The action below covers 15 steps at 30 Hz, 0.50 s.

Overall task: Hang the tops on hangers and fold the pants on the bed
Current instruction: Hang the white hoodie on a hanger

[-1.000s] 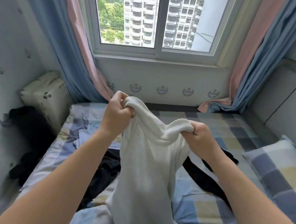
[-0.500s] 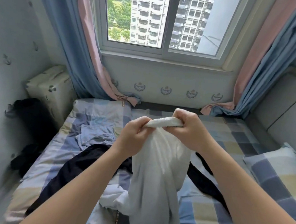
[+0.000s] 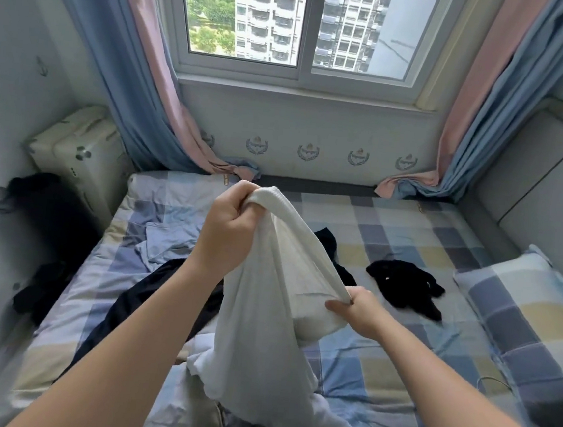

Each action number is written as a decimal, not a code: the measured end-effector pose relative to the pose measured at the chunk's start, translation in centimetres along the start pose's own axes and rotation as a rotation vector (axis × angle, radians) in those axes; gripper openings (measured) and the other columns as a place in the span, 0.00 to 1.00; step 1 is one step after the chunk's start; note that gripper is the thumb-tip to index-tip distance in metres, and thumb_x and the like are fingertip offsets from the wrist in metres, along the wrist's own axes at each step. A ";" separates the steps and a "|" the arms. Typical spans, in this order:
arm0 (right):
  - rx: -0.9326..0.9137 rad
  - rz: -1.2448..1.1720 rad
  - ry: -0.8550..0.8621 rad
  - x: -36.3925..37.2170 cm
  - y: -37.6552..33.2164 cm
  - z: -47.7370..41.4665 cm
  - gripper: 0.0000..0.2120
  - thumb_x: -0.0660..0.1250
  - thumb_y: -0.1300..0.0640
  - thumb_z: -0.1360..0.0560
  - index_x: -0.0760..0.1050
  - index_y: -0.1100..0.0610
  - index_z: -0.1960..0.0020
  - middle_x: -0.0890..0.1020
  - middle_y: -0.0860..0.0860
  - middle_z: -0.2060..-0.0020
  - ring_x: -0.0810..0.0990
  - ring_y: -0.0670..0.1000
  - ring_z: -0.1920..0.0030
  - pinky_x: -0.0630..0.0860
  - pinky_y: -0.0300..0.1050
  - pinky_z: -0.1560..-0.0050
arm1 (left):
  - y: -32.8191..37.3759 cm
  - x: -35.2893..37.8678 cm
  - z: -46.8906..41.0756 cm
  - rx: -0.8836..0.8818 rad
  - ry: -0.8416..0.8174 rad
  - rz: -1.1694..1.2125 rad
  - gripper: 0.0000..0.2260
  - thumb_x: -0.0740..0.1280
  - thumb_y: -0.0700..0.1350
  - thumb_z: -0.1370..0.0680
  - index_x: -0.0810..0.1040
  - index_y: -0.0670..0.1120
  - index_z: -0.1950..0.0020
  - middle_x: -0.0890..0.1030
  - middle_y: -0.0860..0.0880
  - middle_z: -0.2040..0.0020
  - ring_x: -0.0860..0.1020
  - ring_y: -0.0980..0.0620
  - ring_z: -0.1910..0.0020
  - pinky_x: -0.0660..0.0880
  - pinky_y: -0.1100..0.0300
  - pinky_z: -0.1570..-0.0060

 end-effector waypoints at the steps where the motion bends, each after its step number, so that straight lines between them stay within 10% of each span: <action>1: -0.020 -0.020 0.019 -0.3 -0.1 -0.1 0.12 0.70 0.54 0.23 0.78 0.63 0.56 0.81 0.54 0.63 0.77 0.53 0.61 0.71 0.48 0.59 | -0.5 0.0 0.0 -0.008 -0.012 -0.021 0.08 0.61 0.35 0.19 0.79 0.41 0.51 0.73 0.52 0.66 0.67 0.61 0.72 0.64 0.69 0.73; 6: -0.251 -0.068 0.140 -3.6 -6.1 1.0 0.07 0.67 0.64 0.24 0.81 0.60 0.59 0.82 0.54 0.66 0.77 0.50 0.63 0.72 0.49 0.61 | -3.7 0.5 -0.2 -0.104 -0.090 -0.154 0.08 0.62 0.37 0.19 0.79 0.47 0.48 0.80 0.52 0.58 0.75 0.65 0.65 0.70 0.73 0.66; 10: -0.414 -0.086 0.189 -6.0 -11.8 2.9 0.07 0.66 0.67 0.24 0.75 0.69 0.60 0.74 0.57 0.68 0.69 0.50 0.66 0.63 0.46 0.64 | -6.3 3.8 1.2 -0.165 -0.386 -0.190 0.17 0.69 0.39 0.22 0.75 0.55 0.37 0.78 0.58 0.40 0.75 0.59 0.39 0.70 0.68 0.42; 15: -0.552 -0.077 0.222 -6.7 -17.4 5.4 0.07 0.68 0.66 0.26 0.76 0.63 0.63 0.74 0.50 0.71 0.68 0.47 0.69 0.65 0.46 0.67 | -5.7 8.7 3.8 -0.093 -0.594 -0.131 0.17 0.75 0.46 0.25 0.77 0.53 0.38 0.80 0.58 0.46 0.77 0.63 0.48 0.73 0.65 0.48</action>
Point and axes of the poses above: each hand's wrist, its own z-axis away from the middle knuckle, its own x-axis out of the palm, y = z × x, the point moved 9 cm from there along -z, towards the middle knuckle
